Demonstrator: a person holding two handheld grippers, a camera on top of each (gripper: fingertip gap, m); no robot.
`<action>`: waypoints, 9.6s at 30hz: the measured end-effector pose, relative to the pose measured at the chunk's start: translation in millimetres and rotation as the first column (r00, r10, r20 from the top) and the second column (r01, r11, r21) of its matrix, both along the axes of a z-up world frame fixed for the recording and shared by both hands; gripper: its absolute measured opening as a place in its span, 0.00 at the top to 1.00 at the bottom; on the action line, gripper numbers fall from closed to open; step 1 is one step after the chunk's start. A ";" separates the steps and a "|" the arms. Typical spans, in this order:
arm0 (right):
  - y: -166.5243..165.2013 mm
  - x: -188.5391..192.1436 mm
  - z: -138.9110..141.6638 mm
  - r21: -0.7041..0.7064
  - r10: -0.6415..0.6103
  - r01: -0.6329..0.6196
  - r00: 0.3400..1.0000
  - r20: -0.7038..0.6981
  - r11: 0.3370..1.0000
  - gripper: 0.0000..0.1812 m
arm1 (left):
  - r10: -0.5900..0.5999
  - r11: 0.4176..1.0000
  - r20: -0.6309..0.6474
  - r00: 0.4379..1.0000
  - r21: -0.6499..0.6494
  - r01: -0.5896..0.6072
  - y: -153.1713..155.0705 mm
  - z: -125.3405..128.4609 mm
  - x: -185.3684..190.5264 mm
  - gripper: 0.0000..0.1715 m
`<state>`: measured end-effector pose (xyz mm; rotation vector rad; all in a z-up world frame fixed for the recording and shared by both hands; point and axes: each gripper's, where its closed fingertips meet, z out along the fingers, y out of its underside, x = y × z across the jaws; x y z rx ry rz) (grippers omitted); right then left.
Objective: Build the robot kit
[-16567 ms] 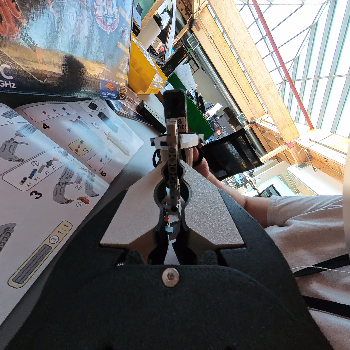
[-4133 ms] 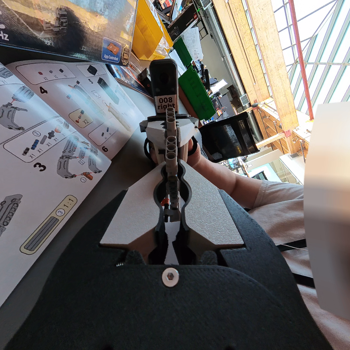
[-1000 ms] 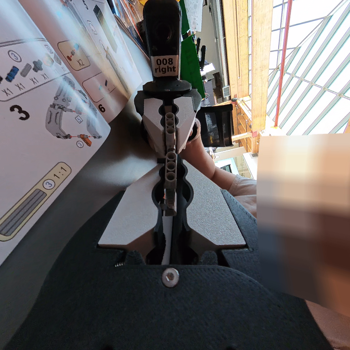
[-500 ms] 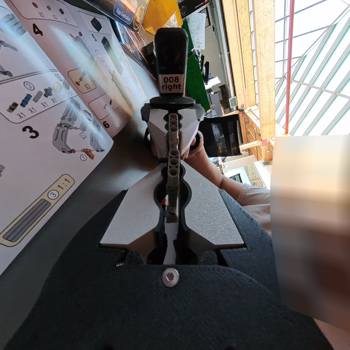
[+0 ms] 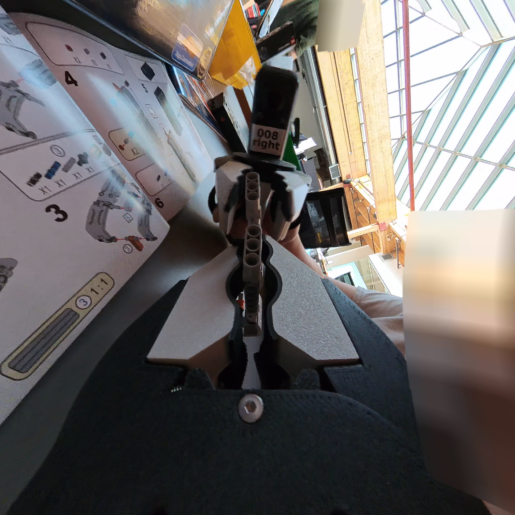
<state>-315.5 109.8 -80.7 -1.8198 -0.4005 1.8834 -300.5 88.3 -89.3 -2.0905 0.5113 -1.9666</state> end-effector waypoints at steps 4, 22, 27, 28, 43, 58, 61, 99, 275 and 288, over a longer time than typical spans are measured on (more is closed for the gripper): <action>12.7 14.4 16.8 0.335 -0.227 0.165 0.961 0.156 0.928 0.64 | 0.112 0.992 0.025 0.993 0.050 -0.114 15.9 7.0 -4.8 0.97; 1.3 -16.2 -17.8 0.791 -0.668 -0.135 0.463 0.583 0.597 0.55 | 0.329 0.933 0.017 0.944 0.152 -0.327 36.0 13.6 -10.8 0.97; 7.0 -18.2 -11.0 0.816 -0.691 -0.118 0.472 0.548 0.566 0.56 | 0.350 0.928 0.027 0.936 0.128 -0.350 37.0 13.5 -10.6 0.97; 7.6 -18.9 -14.4 0.808 -0.684 -0.124 0.470 0.558 0.575 0.56 | 0.354 0.927 0.025 0.935 0.119 -0.355 37.5 12.7 -10.9 0.97; 7.5 -28.1 -16.4 0.798 -0.655 -0.145 0.496 0.570 0.585 0.56 | 0.403 0.909 0.016 0.915 0.112 -0.402 42.6 11.4 -17.2 0.97; 12.9 -20.0 -17.7 0.801 -0.680 -0.190 0.440 0.586 0.568 0.64 | 0.402 0.911 0.042 0.915 0.083 -0.404 41.6 13.1 -16.1 0.97; 12.5 -20.0 -17.5 0.799 -0.676 -0.175 0.449 0.584 0.575 0.64 | 0.403 0.910 0.042 0.914 0.086 -0.405 42.0 13.0 -16.3 0.97; 8.3 -16.6 4.9 0.871 -0.707 -0.168 0.523 0.476 0.462 0.67 | 0.360 0.924 0.157 0.920 0.080 -0.375 39.5 31.7 -15.6 0.92; -36.7 109.0 -81.3 0.138 -0.086 -0.199 0.250 0.964 0.970 0.97 | 0.170 0.978 0.441 0.881 -0.187 -0.095 14.5 62.5 -5.0 0.87; -44.3 -5.3 7.8 0.264 0.093 -0.194 0.931 0.352 0.945 0.79 | 0.076 0.991 0.449 0.890 -0.133 -0.017 -0.7 65.4 8.3 0.87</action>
